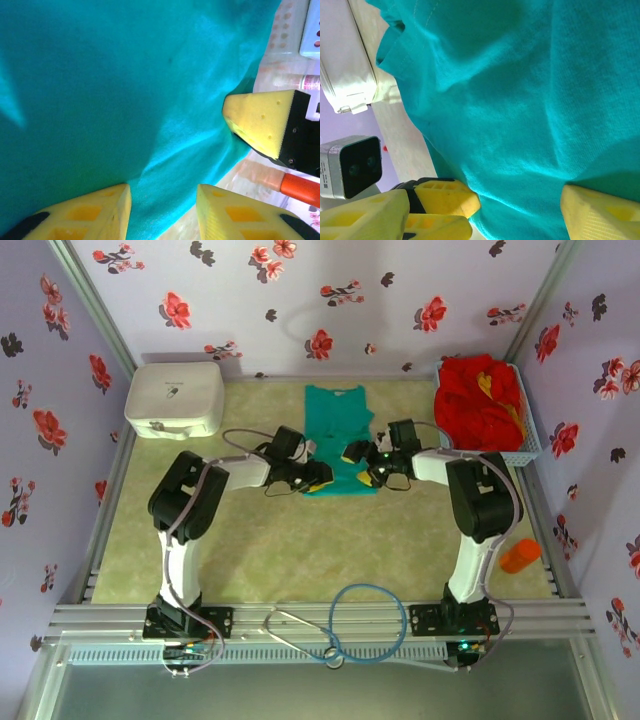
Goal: Fold and stack the t-shirts
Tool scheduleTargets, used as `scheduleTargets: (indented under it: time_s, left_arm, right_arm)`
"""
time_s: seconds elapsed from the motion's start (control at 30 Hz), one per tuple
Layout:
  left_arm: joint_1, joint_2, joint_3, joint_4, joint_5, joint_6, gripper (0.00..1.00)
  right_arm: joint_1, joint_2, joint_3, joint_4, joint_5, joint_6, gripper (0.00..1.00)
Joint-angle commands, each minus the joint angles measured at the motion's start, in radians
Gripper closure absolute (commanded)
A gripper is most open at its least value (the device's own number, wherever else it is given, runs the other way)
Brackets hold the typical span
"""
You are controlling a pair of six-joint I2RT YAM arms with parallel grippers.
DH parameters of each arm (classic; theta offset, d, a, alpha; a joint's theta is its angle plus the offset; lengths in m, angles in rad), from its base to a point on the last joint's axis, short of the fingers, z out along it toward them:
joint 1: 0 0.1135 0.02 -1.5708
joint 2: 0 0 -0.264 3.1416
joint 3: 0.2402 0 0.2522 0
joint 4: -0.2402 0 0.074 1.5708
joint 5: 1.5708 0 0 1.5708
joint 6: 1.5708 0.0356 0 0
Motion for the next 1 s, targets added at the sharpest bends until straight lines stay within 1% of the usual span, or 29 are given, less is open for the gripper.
scheduleTargets:
  time_s: [0.0, 0.2, 0.33, 0.57, 0.63, 0.77, 0.87, 0.97]
  left_arm:
    - [-0.018, -0.017, -0.068, -0.034, -0.004, -0.041, 0.61]
    - [-0.081, -0.067, -0.149, -0.010, -0.033, -0.090, 0.62]
    - [-0.131, -0.096, -0.181, -0.006, -0.070, -0.120, 0.62]
    - [-0.151, -0.152, -0.250, 0.017, -0.077, -0.166, 0.62]
    - [-0.152, -0.180, -0.234, -0.026, -0.073, -0.148, 0.62]
    - [-0.152, -0.257, -0.139, -0.200, -0.075, -0.068, 0.61]
    - [-0.150, -0.295, -0.070, -0.327, -0.074, 0.007, 0.60]
    - [-0.135, -0.315, -0.055, -0.406, -0.095, 0.047, 0.58]
  right_arm:
    - [0.000, -0.016, -0.069, -0.133, 0.044, -0.029, 0.20]
    - [0.003, -0.074, -0.158, -0.162, 0.056, -0.076, 0.20]
    - [0.006, -0.114, -0.232, -0.144, 0.036, -0.077, 0.20]
    - [0.017, -0.197, -0.308, -0.150, 0.041, -0.080, 0.20]
    - [0.016, -0.213, -0.286, -0.203, 0.055, -0.119, 0.20]
    - [0.017, -0.251, -0.200, -0.321, 0.063, -0.176, 0.20]
    - [0.016, -0.292, -0.158, -0.369, 0.037, -0.187, 0.20]
    - [0.016, -0.336, -0.124, -0.435, 0.050, -0.212, 0.20]
